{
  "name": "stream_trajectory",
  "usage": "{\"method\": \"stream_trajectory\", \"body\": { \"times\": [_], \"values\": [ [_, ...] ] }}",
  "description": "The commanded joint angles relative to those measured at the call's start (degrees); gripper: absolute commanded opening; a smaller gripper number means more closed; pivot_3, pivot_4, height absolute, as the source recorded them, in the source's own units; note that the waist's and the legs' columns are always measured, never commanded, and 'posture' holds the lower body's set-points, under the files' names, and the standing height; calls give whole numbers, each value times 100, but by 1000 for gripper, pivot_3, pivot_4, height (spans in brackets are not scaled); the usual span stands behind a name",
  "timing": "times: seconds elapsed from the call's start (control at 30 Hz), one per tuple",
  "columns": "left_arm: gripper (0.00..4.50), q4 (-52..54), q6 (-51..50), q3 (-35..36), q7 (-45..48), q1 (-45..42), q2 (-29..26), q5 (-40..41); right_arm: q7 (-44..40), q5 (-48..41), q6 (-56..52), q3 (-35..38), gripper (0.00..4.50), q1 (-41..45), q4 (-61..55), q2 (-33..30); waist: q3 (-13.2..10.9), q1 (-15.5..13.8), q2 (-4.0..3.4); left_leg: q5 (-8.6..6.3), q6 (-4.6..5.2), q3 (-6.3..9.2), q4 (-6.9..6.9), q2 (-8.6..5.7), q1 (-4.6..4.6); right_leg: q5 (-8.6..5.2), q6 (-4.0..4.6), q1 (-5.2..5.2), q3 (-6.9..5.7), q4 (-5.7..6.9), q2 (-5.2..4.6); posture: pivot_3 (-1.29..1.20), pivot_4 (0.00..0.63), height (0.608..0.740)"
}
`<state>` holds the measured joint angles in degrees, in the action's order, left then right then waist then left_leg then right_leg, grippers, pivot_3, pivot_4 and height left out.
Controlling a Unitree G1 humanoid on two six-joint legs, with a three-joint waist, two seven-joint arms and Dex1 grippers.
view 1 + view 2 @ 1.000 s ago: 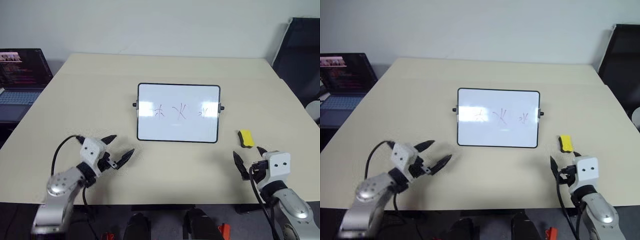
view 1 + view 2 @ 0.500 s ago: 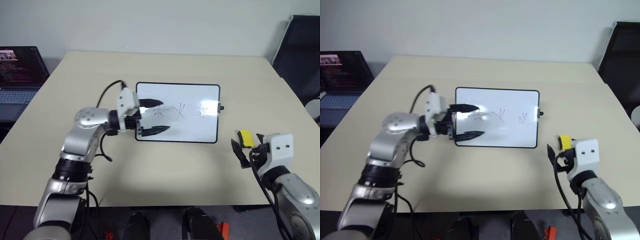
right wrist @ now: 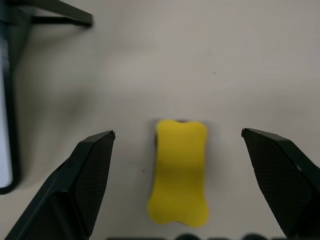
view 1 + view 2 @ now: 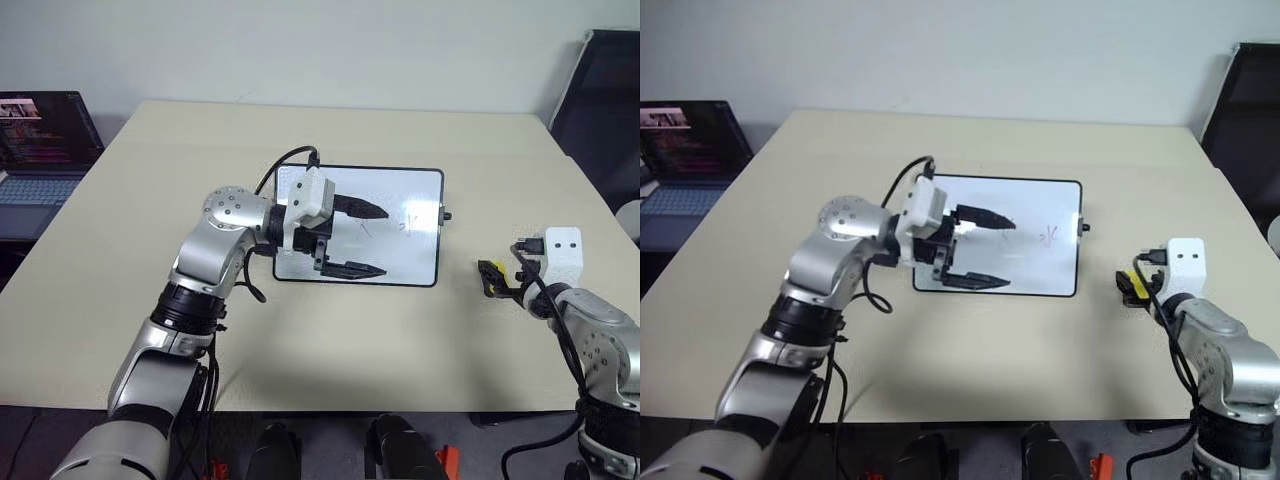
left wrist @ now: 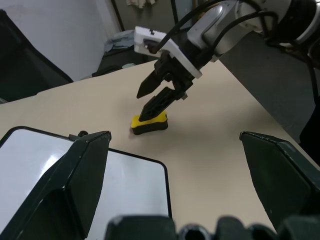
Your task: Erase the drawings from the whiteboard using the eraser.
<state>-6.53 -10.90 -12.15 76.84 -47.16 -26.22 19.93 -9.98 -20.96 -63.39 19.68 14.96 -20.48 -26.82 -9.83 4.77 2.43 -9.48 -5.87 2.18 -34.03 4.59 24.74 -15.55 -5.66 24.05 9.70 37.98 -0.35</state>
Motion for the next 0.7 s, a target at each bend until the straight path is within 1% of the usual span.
{"method": "stream_trajectory", "body": {
  "times": [0.03, 0.23, 0.47, 0.57, 0.63, 0.7],
  "values": [
    [4500, 184, 59, 55, -5, -54, -6, 20, -81, 86, 259, -14, 4456, 144, 176, -140, -1, 14, -1, 0, 0, 0, 0, 0, 0, 1, -2, 0, 0, 1, 0, 0, 150, 740],
    [4500, 264, 94, 65, 34, 110, -95, 21, -172, 126, 449, -220, 4456, 190, 531, -54, -1, 16, -3, 1, 1, 3, -1, 0, 0, 2, -4, -1, -1, 4, 1, 0, 150, 740],
    [4500, 220, 158, 35, 13, 120, -55, -24, -173, 269, 702, -365, 4456, 313, 958, -20, -2, 5, -4, 2, 2, 4, -2, 0, 0, 3, -5, -1, -3, 4, 1, 0, 150, 740],
    [4500, 196, 172, 38, 9, 142, -65, -51, -143, 302, 761, -383, 3884, 328, 1063, -23, -2, 4, -6, 2, 2, 5, -2, 0, 0, 3, -5, -2, -4, 4, 1, 0, 150, 740],
    [4500, 177, 188, 46, 4, 170, -87, -85, -114, 287, 779, -344, 3292, 343, 1097, 25, -2, 5, -6, 2, 2, 5, -2, 0, 0, 3, -5, -2, -4, 5, 1, 0, 150, 740],
    [4500, 171, 188, 63, -17, 204, -109, -104, -111, 278, 779, -338, 2589, 345, 1088, 55, -2, 8, -6, 2, 3, 6, -2, 0, 0, 3, -6, -2, -4, 6, 1, 0, 150, 740]
  ]
}}
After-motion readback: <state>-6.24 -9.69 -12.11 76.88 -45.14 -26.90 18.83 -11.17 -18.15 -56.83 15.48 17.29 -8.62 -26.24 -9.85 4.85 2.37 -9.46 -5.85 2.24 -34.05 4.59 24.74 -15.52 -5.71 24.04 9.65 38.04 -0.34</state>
